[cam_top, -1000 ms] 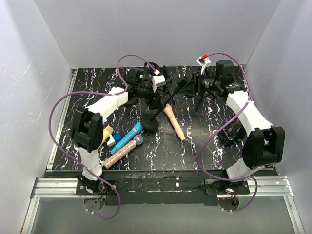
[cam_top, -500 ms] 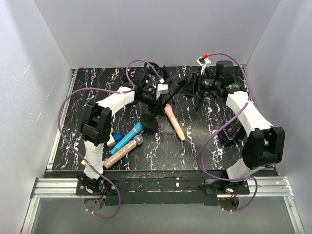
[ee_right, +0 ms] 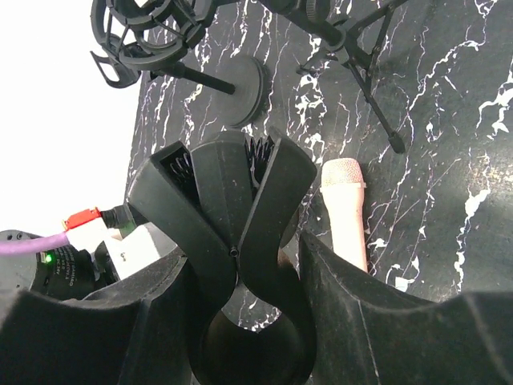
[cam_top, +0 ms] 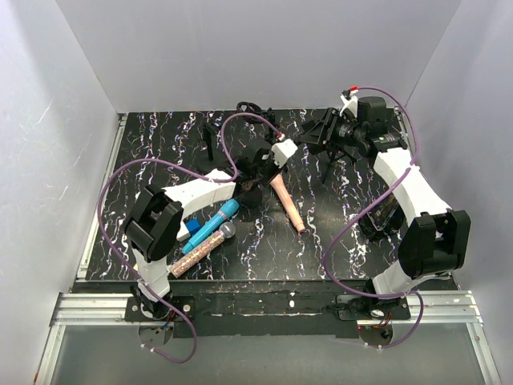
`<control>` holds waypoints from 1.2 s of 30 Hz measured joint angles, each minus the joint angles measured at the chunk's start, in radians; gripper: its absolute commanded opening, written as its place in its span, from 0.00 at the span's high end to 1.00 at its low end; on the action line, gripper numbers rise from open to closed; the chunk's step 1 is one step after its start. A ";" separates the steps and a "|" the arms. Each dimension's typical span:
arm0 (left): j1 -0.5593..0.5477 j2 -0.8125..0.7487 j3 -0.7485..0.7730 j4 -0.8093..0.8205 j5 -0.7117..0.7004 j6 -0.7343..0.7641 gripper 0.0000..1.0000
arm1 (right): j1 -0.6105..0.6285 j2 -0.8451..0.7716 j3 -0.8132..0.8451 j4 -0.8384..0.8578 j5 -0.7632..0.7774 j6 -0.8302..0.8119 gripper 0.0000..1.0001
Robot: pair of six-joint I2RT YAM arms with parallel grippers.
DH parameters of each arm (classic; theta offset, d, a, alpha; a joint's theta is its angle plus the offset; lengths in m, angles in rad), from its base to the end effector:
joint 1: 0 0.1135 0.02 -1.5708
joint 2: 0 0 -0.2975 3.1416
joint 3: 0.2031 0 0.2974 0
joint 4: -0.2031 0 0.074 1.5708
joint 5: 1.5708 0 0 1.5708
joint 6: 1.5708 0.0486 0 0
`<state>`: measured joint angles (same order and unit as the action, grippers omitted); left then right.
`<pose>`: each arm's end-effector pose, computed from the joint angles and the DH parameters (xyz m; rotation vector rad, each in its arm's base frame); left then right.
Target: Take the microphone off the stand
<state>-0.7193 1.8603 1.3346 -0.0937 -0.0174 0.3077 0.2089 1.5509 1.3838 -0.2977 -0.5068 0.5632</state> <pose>0.3668 -0.3201 0.2332 1.0712 1.9194 -0.2127 0.4015 0.1092 0.3694 0.0395 2.1192 0.9886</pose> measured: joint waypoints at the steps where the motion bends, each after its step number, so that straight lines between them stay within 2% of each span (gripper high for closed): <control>1: -0.003 0.000 0.000 -0.002 -0.016 -0.006 0.76 | 0.001 0.000 0.000 0.000 0.006 0.006 0.99; 3: -0.003 0.000 0.003 -0.016 -0.008 -0.013 0.45 | 0.003 0.000 0.000 0.000 0.009 0.006 0.99; 6: 0.018 -0.005 0.005 -0.011 0.103 -0.031 0.27 | 0.004 0.000 -0.018 0.003 0.003 -0.021 0.99; 9: 0.074 -0.026 0.014 -0.020 0.317 -0.060 0.25 | -0.001 -0.001 -0.045 0.035 -0.037 -0.053 0.99; 10: 0.110 -0.029 0.042 -0.047 0.430 -0.069 0.25 | -0.005 -0.003 -0.053 0.050 -0.053 -0.070 0.99; 14: 0.230 -0.007 0.214 -0.203 0.739 -0.052 0.26 | -0.008 -0.014 -0.077 0.093 -0.127 -0.151 0.99; 16: 0.282 0.021 0.325 -0.304 0.863 0.005 0.28 | -0.006 -0.022 -0.087 0.109 -0.161 -0.197 0.99; 18: 0.303 0.043 0.375 -0.379 0.934 0.054 0.30 | -0.005 -0.026 -0.090 0.117 -0.187 -0.235 0.99; 22: 0.293 0.098 0.379 -0.480 1.056 0.114 0.34 | -0.005 -0.026 -0.090 0.120 -0.208 -0.275 0.99; 25: 0.275 0.150 0.355 -0.526 1.103 0.140 0.40 | -0.005 -0.026 -0.090 0.121 -0.219 -0.287 0.99; 30: 0.258 0.180 0.323 -0.526 1.091 0.188 0.65 | -0.005 -0.026 -0.090 0.122 -0.242 -0.299 0.99; 32: 0.257 0.175 0.305 -0.497 1.079 0.184 0.85 | -0.003 -0.026 -0.090 0.122 -0.244 -0.299 0.99; 33: 0.257 0.169 0.283 -0.460 1.069 0.181 1.00 | -0.003 -0.026 -0.090 0.121 -0.245 -0.298 0.99; 36: 0.250 0.145 0.243 -0.393 1.051 0.156 1.00 | -0.004 -0.026 -0.090 0.121 -0.234 -0.282 0.99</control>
<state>-0.4690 2.0048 1.5772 -0.4862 1.0336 0.4633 0.2050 1.5246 1.2934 -0.1764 -0.7406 0.2817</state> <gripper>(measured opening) 0.163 0.535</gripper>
